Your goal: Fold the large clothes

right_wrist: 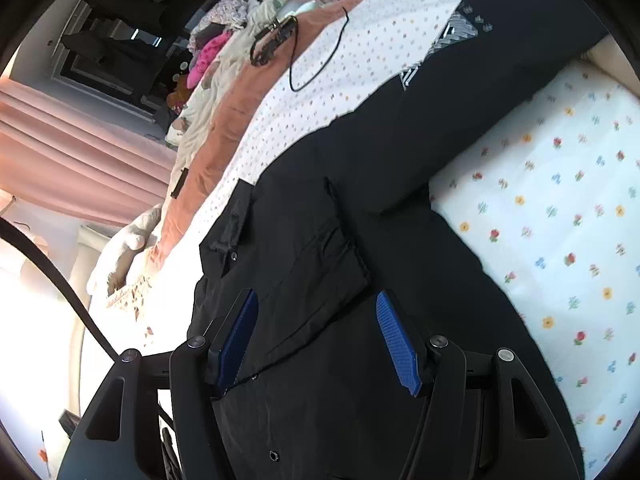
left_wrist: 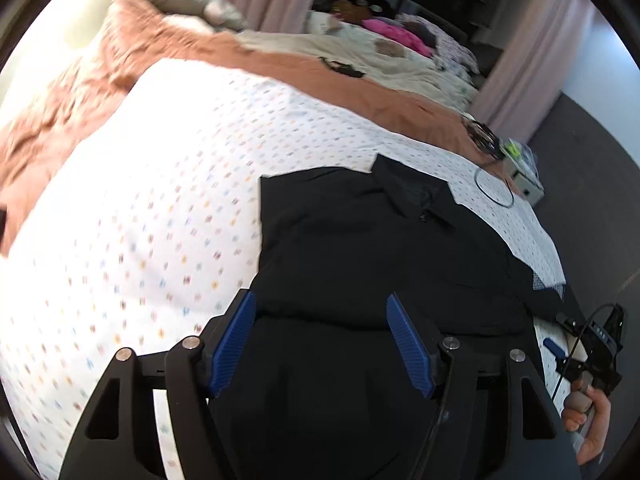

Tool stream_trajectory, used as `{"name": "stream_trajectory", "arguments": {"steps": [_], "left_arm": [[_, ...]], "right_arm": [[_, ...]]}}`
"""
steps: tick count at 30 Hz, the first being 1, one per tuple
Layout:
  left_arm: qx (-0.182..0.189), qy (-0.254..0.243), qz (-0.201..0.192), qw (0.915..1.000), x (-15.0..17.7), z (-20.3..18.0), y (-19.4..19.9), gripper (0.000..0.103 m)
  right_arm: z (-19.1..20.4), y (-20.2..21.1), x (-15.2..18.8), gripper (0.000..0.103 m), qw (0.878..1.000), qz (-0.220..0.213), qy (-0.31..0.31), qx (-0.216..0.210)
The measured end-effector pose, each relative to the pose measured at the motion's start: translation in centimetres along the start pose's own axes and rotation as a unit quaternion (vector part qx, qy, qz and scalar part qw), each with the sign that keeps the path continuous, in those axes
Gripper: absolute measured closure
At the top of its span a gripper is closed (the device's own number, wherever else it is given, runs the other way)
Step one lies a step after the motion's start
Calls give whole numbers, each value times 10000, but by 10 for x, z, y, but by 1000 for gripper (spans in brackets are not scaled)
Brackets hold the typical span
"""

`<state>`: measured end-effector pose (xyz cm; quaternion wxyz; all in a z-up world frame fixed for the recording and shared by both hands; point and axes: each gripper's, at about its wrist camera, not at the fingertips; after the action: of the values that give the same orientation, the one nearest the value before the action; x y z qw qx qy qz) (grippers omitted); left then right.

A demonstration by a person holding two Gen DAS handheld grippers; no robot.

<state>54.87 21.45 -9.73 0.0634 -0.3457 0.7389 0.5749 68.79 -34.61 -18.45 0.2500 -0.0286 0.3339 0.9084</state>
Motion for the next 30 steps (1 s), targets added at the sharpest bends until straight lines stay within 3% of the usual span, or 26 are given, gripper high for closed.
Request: {"name": "stream_trajectory", "arguments": {"steps": [4, 7, 12, 15, 21, 24, 30], "left_arm": [[92, 277, 67, 9996, 13, 16, -26, 44], [12, 478, 341, 9983, 15, 24, -55, 58], [-83, 544, 606, 9966, 22, 31, -84, 58], [-171, 614, 669, 9957, 20, 37, -94, 65], [-354, 560, 703, 9953, 16, 34, -107, 66], [-343, 531, 710, 9955, 15, 35, -109, 67], [-254, 626, 702, 9952, 14, 41, -108, 71]], "right_arm": [[1, -13, -2, 43, 9999, 114, 31, 97], [2, -29, -1, 43, 9993, 301, 104, 181], [-7, -54, -14, 44, 9988, 471, -81, 50], [-9, -60, -21, 61, 9989, 453, -8, 124], [-9, -70, -27, 86, 9989, 424, 112, 139], [-11, -74, -31, 93, 9992, 391, 104, 5], [-20, -84, -31, 94, 9992, 379, 34, -114]]}}
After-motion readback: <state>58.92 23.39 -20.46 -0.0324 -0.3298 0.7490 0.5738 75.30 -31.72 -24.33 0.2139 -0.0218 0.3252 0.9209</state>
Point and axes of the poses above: each gripper's, at about its wrist camera, not at the fingertips, and y roughly against the way its jaws point, z to its left, x to its underside, and after that the axes turned 7 degrees about z, right-handed
